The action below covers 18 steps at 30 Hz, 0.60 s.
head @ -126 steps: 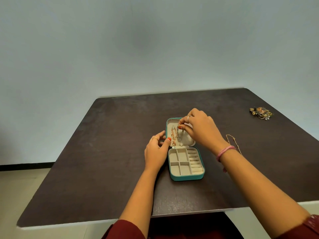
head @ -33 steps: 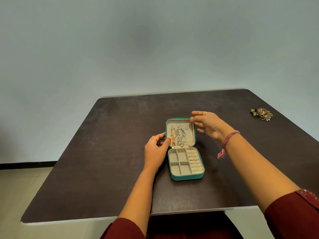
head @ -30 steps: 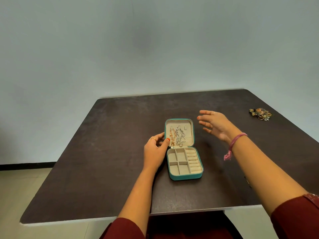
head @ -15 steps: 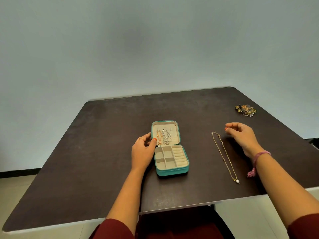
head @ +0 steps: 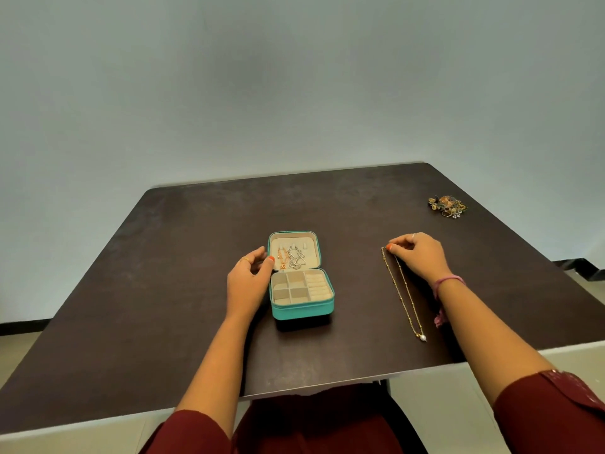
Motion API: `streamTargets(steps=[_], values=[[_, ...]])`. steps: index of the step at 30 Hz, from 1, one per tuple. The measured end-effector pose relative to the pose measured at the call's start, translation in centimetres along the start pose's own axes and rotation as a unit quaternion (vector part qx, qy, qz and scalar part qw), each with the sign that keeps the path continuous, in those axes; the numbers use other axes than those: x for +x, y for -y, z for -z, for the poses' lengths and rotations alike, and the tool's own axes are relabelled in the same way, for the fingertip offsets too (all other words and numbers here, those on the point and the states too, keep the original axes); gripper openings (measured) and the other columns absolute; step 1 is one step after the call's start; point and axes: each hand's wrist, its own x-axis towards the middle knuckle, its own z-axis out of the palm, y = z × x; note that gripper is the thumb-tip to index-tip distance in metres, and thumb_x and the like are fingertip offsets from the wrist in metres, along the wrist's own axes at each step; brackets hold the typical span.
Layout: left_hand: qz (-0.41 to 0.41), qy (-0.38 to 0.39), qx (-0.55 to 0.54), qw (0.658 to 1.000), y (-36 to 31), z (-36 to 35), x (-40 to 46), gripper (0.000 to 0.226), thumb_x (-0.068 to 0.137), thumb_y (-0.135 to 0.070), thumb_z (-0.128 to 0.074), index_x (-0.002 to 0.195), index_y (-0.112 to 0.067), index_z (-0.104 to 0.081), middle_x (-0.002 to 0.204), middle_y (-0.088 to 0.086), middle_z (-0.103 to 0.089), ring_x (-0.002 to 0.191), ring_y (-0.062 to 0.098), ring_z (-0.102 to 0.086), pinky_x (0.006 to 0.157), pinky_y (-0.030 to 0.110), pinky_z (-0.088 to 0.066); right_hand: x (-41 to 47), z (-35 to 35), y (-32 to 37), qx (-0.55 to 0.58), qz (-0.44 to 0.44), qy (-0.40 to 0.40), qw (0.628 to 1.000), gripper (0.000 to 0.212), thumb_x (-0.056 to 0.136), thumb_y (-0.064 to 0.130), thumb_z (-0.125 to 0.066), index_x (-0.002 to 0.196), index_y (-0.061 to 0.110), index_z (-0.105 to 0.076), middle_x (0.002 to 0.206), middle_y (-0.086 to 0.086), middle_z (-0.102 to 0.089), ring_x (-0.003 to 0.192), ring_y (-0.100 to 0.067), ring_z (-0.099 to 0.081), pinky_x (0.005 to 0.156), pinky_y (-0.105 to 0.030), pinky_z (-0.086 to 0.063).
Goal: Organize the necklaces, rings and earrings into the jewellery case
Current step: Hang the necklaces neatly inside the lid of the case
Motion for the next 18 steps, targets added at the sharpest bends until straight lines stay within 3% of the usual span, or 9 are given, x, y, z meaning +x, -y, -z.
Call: streamTargets(steps=[5,10,13,16,18], values=[[0.009,-0.015,-0.035,0.999,-0.3,0.0,-0.2,0.037,0.093,-0.023,-0.059,0.129,-0.015,-0.056,0.104,-0.016,-0.060,0.095,-0.005,-0.057,0.092,0.026,-0.049,0.6,-0.2,1.1,-0.078,-0.025,0.014,0.997,0.014,0.091,0.023,-0.061,0.095,0.017,-0.073,0.098,-0.002,-0.070,0.093,-0.018,-0.062,0.083,-0.032,-0.050],[0.018,-0.064,-0.096,0.993,-0.3,0.5,-0.2,0.032,0.094,-0.025,-0.059,0.124,-0.019,-0.059,0.114,-0.007,-0.062,0.102,0.012,-0.060,0.088,0.027,-0.050,0.7,-0.6,1.4,-0.109,-0.023,0.045,0.993,0.017,0.095,0.019,-0.052,0.089,0.017,-0.068,0.099,-0.007,-0.068,0.087,-0.020,-0.062,0.080,-0.034,-0.052],[0.044,-0.108,-0.176,0.978,-0.4,0.8,-0.4,0.026,0.094,-0.017,-0.057,0.119,-0.015,-0.061,0.104,0.001,-0.065,0.085,0.009,-0.061,0.076,0.020,-0.049,0.2,0.1,1.6,-0.063,-0.025,0.045,0.997,0.017,0.098,0.016,-0.048,0.096,0.013,-0.065,0.102,-0.007,-0.066,0.093,-0.021,-0.060,0.086,-0.033,-0.048],[0.052,-0.140,-0.222,0.963,-0.6,1.2,-0.6,0.024,0.093,-0.010,-0.055,0.116,-0.009,-0.062,0.086,-0.004,-0.063,0.071,0.002,-0.058,0.075,0.024,-0.048,-0.5,0.9,1.8,-0.012,-0.010,0.023,1.000,0.016,0.099,0.017,-0.046,0.097,0.012,-0.060,0.104,-0.005,-0.063,0.094,-0.018,-0.057,0.085,-0.029,-0.042],[0.051,-0.147,-0.236,0.959,-0.8,1.3,-0.8,0.021,0.093,-0.010,-0.055,0.113,-0.010,-0.063,0.083,-0.006,-0.063,0.071,0.003,-0.058,0.075,0.025,-0.048,-1.0,1.6,2.3,0.005,0.004,0.017,1.000,0.015,0.099,0.017,-0.046,0.094,0.014,-0.059,0.101,-0.003,-0.064,0.091,-0.015,-0.056,0.083,-0.026,-0.040]])
